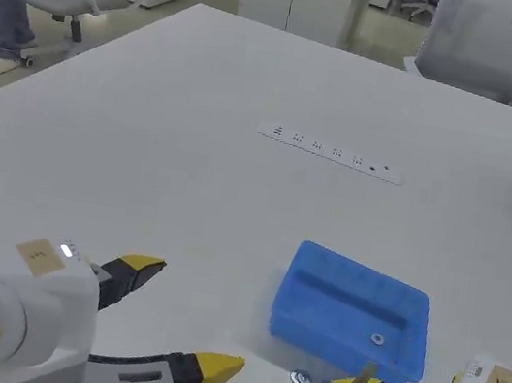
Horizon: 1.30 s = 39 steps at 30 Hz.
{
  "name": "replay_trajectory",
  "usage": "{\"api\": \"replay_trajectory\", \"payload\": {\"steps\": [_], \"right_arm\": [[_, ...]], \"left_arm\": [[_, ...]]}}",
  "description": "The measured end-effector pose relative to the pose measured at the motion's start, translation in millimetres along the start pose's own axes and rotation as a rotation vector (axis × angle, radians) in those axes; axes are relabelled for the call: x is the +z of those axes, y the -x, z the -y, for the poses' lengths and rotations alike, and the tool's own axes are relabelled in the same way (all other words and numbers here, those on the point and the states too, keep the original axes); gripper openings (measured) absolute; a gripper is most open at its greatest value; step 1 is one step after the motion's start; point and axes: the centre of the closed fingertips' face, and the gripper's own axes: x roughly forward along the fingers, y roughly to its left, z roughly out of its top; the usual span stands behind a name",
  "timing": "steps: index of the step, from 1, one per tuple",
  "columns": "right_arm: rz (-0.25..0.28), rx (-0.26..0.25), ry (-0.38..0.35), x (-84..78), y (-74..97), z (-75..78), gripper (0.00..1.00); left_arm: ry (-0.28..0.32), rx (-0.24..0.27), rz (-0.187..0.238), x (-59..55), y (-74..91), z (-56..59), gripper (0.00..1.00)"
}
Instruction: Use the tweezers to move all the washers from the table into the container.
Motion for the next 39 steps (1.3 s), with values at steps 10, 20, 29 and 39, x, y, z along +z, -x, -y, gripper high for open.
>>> {"api": "replay_trajectory", "payload": {"steps": [10,20,29,39], "right_arm": [[0.095,-0.023,-0.285,-3.8,5.2,13.7,0.04],[0.047,0.006,-0.087,-4.1,4.7,-8.9,0.04],[-0.068,0.058,-0.013,-20.9,-8.4,-33.7,0.03],[0.129,0.052,-0.358,-7.8,1.9,-9.1,0.02]], "left_arm": [[0.001,0.004,0.004,0.4,0.2,-0.6,0.75],[-0.005,0.003,0.0,-0.3,-0.2,-0.3,0.75],[-0.005,0.008,0.002,0.0,0.1,-1.0,0.75],[0.018,-0.009,0.019,2.8,0.8,0.4,0.74]]}}
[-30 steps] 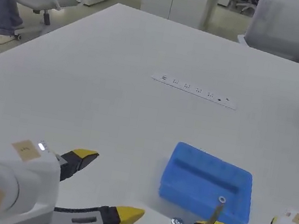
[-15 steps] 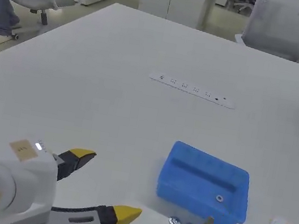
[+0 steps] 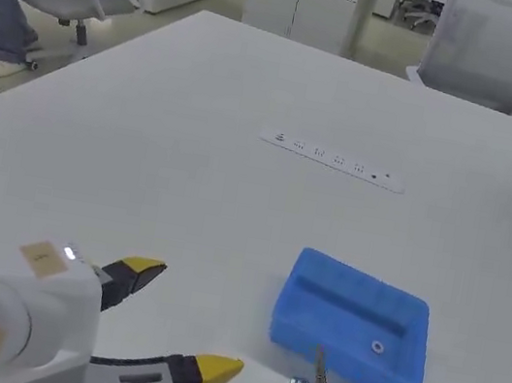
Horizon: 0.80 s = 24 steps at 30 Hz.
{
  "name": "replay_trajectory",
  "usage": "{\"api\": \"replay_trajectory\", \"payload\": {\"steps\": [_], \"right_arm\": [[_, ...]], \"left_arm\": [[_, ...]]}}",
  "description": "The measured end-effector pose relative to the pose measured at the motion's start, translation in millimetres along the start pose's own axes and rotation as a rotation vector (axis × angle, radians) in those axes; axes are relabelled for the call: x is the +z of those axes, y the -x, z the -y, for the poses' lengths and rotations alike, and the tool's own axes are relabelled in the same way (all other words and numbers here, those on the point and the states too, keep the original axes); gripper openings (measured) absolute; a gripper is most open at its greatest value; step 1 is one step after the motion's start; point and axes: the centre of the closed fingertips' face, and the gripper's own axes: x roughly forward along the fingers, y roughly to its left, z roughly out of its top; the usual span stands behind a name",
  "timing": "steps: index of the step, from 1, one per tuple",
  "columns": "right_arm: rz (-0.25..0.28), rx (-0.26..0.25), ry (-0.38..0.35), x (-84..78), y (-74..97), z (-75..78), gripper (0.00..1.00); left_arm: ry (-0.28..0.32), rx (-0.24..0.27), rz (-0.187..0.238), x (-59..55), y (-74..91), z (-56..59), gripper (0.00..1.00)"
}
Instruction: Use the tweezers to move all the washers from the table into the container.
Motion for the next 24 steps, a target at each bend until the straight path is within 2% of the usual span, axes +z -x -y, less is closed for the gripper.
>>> {"api": "replay_trajectory", "payload": {"steps": [2,3,4,5,6,7,9,10,12,13,15,16,18,19,20,21,22,24], "right_arm": [[-0.003,0.036,-0.001,0.7,2.7,-6.4,0.03],[0.003,0.079,0.011,3.4,4.2,-13.6,0.03],[0.017,0.122,0.024,8.5,7.9,-21.8,0.03],[0.028,0.156,0.038,12.8,10.8,-28.4,0.03],[0.041,0.197,0.074,18.5,16.2,-37.6,0.03],[0.043,0.226,0.108,21.7,21.1,-44.7,0.03],[0.05,0.26,0.15,26.8,27.8,-54.8,0.03],[0.054,0.273,0.164,28.7,30.1,-58.9,0.03],[0.045,0.286,0.182,28.3,33.8,-63.5,0.03],[0.041,0.289,0.206,28.2,36.1,-66.9,0.03],[0.027,0.296,0.252,25.7,39.6,-71.2,0.03],[0.022,0.295,0.261,24.2,40.8,-72.0,0.03],[0.008,0.293,0.296,20.4,42.5,-74.2,0.03],[-0.004,0.288,0.303,17.9,42.7,-74.0,0.03],[-0.02,0.266,0.321,13.8,42.1,-71.0,0.03],[-0.037,0.234,0.324,10.0,41.5,-64.8,0.03],[-0.032,0.231,0.332,8.2,40.1,-64.4,0.04],[-0.043,0.192,0.341,3.3,36.9,-57.4,0.04]], "left_arm": [[0.046,-0.059,0.033,5.8,-0.3,8.7,0.73],[0.093,-0.128,0.041,9.1,0.2,18.4,0.71],[0.128,-0.187,0.028,9.3,0.6,27.1,0.64],[0.153,-0.288,0.009,10.4,1.7,41.6,0.56],[0.143,-0.349,0.001,12.0,2.2,51.2,0.45],[0.116,-0.431,-0.02,13.8,2.6,65.8,0.32],[0.063,-0.511,-0.054,15.6,0.8,80.9,0.15],[0.036,-0.553,-0.052,20.6,-2.9,89.9,0.1],[0.034,-0.603,-0.047,29.1,-10.5,101.1,0.14],[0.037,-0.605,-0.045,30.5,-12.6,101.5,0.19],[0.013,-0.646,-0.071,30.6,-18.3,108.3,0.23],[-0.024,-0.672,-0.101,27.1,-20.2,112.3,0.21],[-0.064,-0.711,-0.112,27.0,-22.6,120.1,0.17],[-0.066,-0.737,-0.118,27.2,-21.9,125.1,0.11],[-0.065,-0.774,-0.139,25.3,-19.4,130.2,0.03],[-0.095,-0.817,-0.164,21.8,-16.3,135.0,0.0],[-0.113,-0.805,-0.171,20.7,-19.1,135.2,0.0],[-0.204,-0.802,-0.205,14.4,-22.5,136.2,0.0]]}}
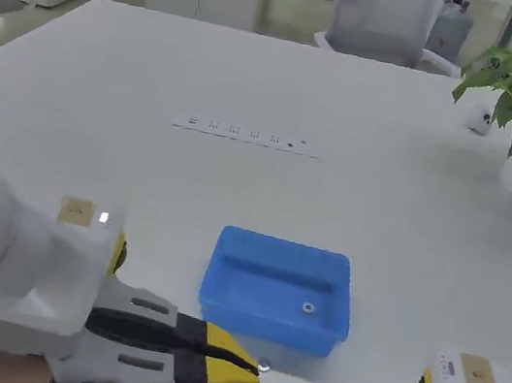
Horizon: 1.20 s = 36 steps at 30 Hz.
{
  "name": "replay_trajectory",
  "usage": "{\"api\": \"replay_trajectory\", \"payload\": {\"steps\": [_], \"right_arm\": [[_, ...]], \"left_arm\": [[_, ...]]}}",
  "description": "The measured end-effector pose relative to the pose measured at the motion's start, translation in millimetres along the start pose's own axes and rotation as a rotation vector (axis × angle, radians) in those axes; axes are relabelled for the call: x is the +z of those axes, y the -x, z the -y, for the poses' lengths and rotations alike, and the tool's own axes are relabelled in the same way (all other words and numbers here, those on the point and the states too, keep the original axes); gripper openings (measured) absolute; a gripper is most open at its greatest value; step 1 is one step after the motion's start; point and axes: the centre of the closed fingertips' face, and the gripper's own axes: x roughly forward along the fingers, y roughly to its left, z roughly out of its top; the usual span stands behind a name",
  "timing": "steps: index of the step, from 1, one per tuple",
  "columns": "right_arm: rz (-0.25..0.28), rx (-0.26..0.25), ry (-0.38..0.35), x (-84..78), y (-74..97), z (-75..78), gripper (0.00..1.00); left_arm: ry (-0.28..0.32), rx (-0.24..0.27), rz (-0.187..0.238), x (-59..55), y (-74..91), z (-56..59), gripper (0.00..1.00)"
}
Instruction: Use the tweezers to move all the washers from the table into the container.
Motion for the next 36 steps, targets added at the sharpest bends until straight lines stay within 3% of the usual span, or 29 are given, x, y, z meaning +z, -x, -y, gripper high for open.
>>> {"api": "replay_trajectory", "payload": {"steps": [4,9,15,19,22,31,36], "right_arm": [[-0.09,-0.078,0.095,-12.3,-2.7,10.0,0.06],[-0.155,-0.07,0.16,-23.6,-9.5,4.5,0.06],[-0.162,-0.076,0.148,-27.0,-7.7,9.8,0.05],[-0.147,-0.066,0.098,-28.5,-6.8,12.0,0.06],[-0.165,-0.062,0.1,-31.6,-8.1,10.0,0.05],[-0.165,-0.082,0.109,-29.5,-5.3,10.7,0.05],[-0.195,-0.09,0.123,-35.0,-5.0,11.3,0.05]], "left_arm": [[-0.156,-0.002,-0.117,-8.6,-10.9,2.8,0.0],[-0.227,-0.038,-0.207,-17.6,-19.3,9.2,0.0],[-0.25,-0.048,-0.218,-16.6,-25.9,7.3,0.0],[-0.25,-0.063,-0.23,-16.0,-31.2,5.8,0.0],[-0.262,-0.077,-0.249,-17.9,-34.6,6.7,0.0],[-0.287,-0.088,-0.244,-13.7,-37.7,7.9,0.0],[-0.316,-0.099,-0.274,-18.6,-39.1,9.4,0.0]]}}
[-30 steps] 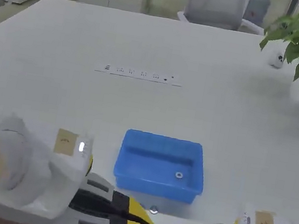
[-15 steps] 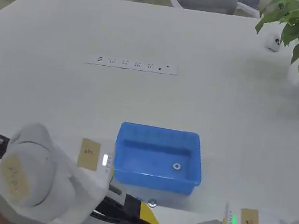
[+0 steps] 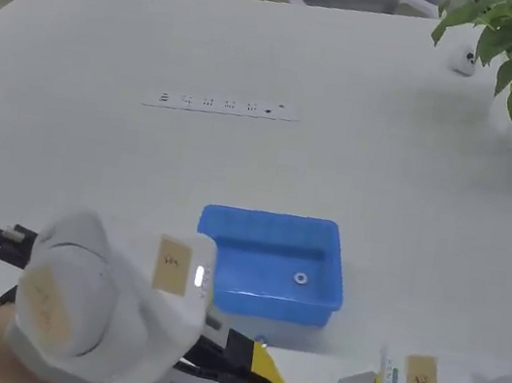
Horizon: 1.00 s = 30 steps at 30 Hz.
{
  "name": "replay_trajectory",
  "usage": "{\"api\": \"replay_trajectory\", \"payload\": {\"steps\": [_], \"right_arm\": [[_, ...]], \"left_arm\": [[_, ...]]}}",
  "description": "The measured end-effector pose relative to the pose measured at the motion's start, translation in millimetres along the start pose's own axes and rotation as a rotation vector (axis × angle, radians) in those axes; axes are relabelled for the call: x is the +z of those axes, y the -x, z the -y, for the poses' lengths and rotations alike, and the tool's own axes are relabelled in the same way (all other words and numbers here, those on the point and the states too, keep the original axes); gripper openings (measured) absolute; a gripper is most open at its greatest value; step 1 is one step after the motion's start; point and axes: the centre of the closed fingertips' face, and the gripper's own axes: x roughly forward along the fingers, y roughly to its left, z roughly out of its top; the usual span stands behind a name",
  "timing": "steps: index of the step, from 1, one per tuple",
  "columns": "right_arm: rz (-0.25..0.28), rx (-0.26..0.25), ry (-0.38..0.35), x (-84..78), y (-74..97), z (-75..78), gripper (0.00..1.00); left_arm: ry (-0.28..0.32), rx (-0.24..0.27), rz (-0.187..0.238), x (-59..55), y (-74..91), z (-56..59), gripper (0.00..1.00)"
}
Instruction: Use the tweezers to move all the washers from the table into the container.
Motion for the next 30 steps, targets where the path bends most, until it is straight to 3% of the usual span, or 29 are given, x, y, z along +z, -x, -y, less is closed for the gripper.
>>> {"api": "replay_trajectory", "payload": {"steps": [12,15,17,19,20,22,23,24,25,30], "right_arm": [[0.015,0.006,-0.091,0.7,2.5,1.1,0.07],[0.015,-0.003,-0.083,1.8,3.1,2.2,0.05],[0.011,0.022,-0.132,-0.4,3.1,0.0,0.04],[0.005,0.0,-0.156,-1.7,4.4,6.9,0.03],[0.0,-0.04,-0.204,-3.6,6.2,14.2,0.02],[0.027,-0.044,-0.291,-3.3,6.2,17.5,0.02],[0.032,-0.044,-0.304,-3.5,6.4,18.6,0.02],[0.03,-0.039,-0.305,-3.9,6.8,19.0,0.01],[0.032,-0.037,-0.311,-4.0,7.0,19.5,0.01],[0.089,-0.049,-0.477,-6.4,10.7,28.3,0.02]], "left_arm": [[0.015,-0.023,-0.023,4.5,-5.0,-0.7,0.0],[0.04,-0.024,-0.013,6.1,-7.0,-2.6,0.0],[0.091,-0.035,0.006,6.6,-8.0,-0.8,0.0],[0.139,0.037,0.068,10.1,-6.7,-10.8,0.0],[0.179,0.076,0.115,12.3,-2.8,-15.5,0.05],[0.28,0.118,0.184,14.2,5.3,-21.3,0.21],[0.339,0.152,0.227,12.2,13.4,-25.3,0.26],[0.357,0.181,0.247,10.1,18.7,-28.6,0.31],[0.365,0.224,0.26,5.8,25.6,-32.7,0.34],[0.48,0.487,0.315,-28.0,70.1,-47.5,0.61]]}}
